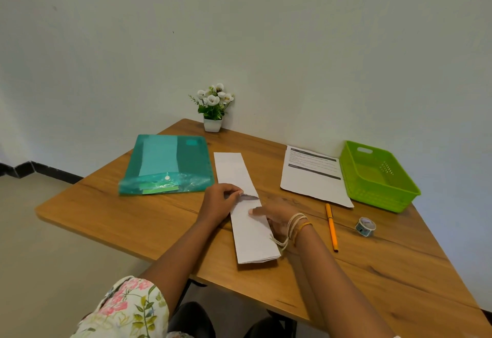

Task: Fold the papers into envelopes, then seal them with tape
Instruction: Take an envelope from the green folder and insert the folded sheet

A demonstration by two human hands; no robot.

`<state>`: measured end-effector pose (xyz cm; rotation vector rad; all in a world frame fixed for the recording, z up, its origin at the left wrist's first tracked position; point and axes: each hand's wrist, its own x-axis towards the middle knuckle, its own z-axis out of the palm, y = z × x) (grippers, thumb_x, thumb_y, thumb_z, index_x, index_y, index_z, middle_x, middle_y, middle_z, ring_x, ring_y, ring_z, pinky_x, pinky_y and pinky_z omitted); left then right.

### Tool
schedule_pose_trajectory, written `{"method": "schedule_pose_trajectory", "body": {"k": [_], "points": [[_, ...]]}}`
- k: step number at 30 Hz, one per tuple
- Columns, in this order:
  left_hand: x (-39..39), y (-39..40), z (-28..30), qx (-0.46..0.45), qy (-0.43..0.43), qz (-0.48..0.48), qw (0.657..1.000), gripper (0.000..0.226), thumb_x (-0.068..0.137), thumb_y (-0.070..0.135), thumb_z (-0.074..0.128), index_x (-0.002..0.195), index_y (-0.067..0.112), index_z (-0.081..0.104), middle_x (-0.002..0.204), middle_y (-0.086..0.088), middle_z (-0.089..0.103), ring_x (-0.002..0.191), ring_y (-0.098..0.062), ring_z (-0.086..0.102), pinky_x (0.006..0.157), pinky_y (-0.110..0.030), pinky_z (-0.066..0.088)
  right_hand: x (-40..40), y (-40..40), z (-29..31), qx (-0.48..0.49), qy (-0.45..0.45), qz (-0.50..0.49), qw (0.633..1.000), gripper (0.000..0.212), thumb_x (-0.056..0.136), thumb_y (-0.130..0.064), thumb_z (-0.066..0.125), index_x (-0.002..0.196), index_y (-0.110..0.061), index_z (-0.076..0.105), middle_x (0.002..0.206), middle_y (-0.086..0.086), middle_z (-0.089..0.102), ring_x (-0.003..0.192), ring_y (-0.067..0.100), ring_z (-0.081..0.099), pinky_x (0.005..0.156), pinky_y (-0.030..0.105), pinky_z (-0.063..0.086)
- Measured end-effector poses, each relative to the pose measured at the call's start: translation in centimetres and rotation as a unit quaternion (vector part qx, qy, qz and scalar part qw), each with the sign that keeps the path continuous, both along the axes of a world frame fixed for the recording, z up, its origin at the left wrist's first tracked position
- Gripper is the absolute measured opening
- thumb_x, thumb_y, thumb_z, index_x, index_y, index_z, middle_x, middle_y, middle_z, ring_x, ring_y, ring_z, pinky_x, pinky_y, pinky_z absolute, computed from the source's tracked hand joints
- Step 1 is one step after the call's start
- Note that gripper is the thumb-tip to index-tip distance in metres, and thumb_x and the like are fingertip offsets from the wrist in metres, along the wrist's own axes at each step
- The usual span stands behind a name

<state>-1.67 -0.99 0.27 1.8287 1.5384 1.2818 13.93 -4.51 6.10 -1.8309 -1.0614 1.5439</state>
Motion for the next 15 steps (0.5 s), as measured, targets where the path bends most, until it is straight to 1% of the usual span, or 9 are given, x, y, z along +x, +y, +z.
{"method": "schedule_pose_trajectory", "body": {"k": [1, 2, 4, 6, 8, 10, 12, 13, 15], "points": [[0.0, 0.0, 0.1, -0.002, 0.001, -0.001, 1.0, 0.016, 0.086, 0.021, 0.07, 0.099, 0.014, 0.076, 0.098, 0.001, 0.074, 0.08, 0.003, 0.056, 0.07, -0.002, 0.037, 0.3, 0.1, 0.0, -0.002, -0.012, -0.002, 1.0, 0.056, 0.079, -0.009, 0.074, 0.128, -0.002, 0.047, 0.11, 0.015, 0.063, 0.09, 0.028, 0.063, 0.062, 0.038, 0.053], [0.1, -0.1, 0.2, -0.005, 0.001, -0.003, 1.0, 0.016, 0.086, 0.02, 0.07, 0.099, 0.013, 0.076, 0.098, 0.001, 0.074, 0.082, 0.002, 0.057, 0.071, -0.004, 0.038, 0.6, 0.0, -0.1, 0.01, -0.035, -0.012, 0.999, 0.051, 0.078, -0.008, 0.074, 0.123, -0.001, 0.052, 0.108, 0.015, 0.063, 0.09, 0.029, 0.063, 0.066, 0.04, 0.055], [0.2, -0.2, 0.3, -0.012, -0.01, -0.013, 1.0, 0.016, 0.086, 0.019, 0.07, 0.099, 0.013, 0.076, 0.097, 0.001, 0.074, 0.085, -0.002, 0.06, 0.073, -0.008, 0.043, 0.9, 0.2, -0.6, 0.06, -0.088, -0.034, 0.994, 0.042, 0.078, -0.011, 0.075, 0.116, 0.001, 0.06, 0.112, 0.017, 0.065, 0.099, 0.032, 0.064, 0.086, 0.043, 0.055], [0.5, -0.6, 0.2, -0.016, -0.023, -0.03, 0.999, 0.015, 0.085, 0.018, 0.071, 0.098, 0.013, 0.076, 0.096, 0.001, 0.074, 0.085, -0.002, 0.062, 0.073, -0.008, 0.044, 0.5, 0.3, -1.0, 0.093, -0.108, -0.044, 0.989, 0.036, 0.081, -0.015, 0.073, 0.111, 0.0, 0.064, 0.114, 0.016, 0.066, 0.104, 0.031, 0.064, 0.094, 0.039, 0.052], [0.6, -0.9, 0.2, -0.013, -0.03, -0.047, 0.998, 0.013, 0.085, 0.016, 0.07, 0.096, 0.014, 0.076, 0.095, 0.002, 0.074, 0.085, -0.002, 0.063, 0.072, -0.007, 0.045, 0.1, 0.5, -1.2, 0.091, -0.116, -0.031, 0.989, 0.035, 0.084, -0.017, 0.07, 0.113, -0.001, 0.063, 0.115, 0.015, 0.065, 0.106, 0.029, 0.063, 0.091, 0.034, 0.05], [0.4, -1.2, 0.4, -0.008, -0.053, -0.05, 0.997, 0.013, 0.087, 0.014, 0.068, 0.097, 0.015, 0.076, 0.097, 0.004, 0.073, 0.091, -0.003, 0.063, 0.078, -0.011, 0.049, 0.0, 0.6, -1.2, 0.081, -0.074, -0.045, 0.993, 0.033, 0.082, -0.013, 0.07, 0.111, -0.001, 0.062, 0.115, 0.018, 0.064, 0.104, 0.032, 0.063, 0.086, 0.036, 0.051], [0.3, -1.4, 0.6, -0.003, -0.09, -0.04, 0.995, 0.02, 0.088, 0.012, 0.065, 0.105, 0.018, 0.073, 0.108, 0.006, 0.069, 0.1, -0.002, 0.06, 0.087, -0.019, 0.051, 0.3, 0.3, -1.1, 0.054, -0.003, -0.094, 0.994, 0.027, 0.078, -0.009, 0.073, 0.1, -0.001, 0.06, 0.104, 0.02, 0.067, 0.091, 0.035, 0.066, 0.076, 0.037, 0.053], [0.4, -1.3, 0.8, 0.0, -0.115, -0.025, 0.993, 0.024, 0.089, 0.013, 0.064, 0.112, 0.02, 0.07, 0.116, 0.007, 0.066, 0.106, -0.003, 0.057, 0.088, -0.02, 0.049, 0.4, 0.1, -1.1, 0.044, 0.032, -0.11, 0.992, 0.021, 0.078, -0.007, 0.073, 0.093, -0.002, 0.06, 0.095, 0.019, 0.067, 0.083, 0.034, 0.067, 0.07, 0.036, 0.054], [0.7, -1.4, 1.1, -0.013, -0.208, 0.029, 0.978, 0.031, 0.092, 0.016, 0.06, 0.122, 0.024, 0.062, 0.125, 0.008, 0.058, 0.114, -0.007, 0.051, 0.084, -0.018, 0.047, 0.5, -0.2, -1.0, 0.032, 0.099, -0.126, 0.987, 0.012, 0.081, -0.003, 0.07, 0.082, -0.003, 0.058, 0.082, 0.015, 0.065, 0.07, 0.029, 0.064, 0.059, 0.032, 0.052]]}}
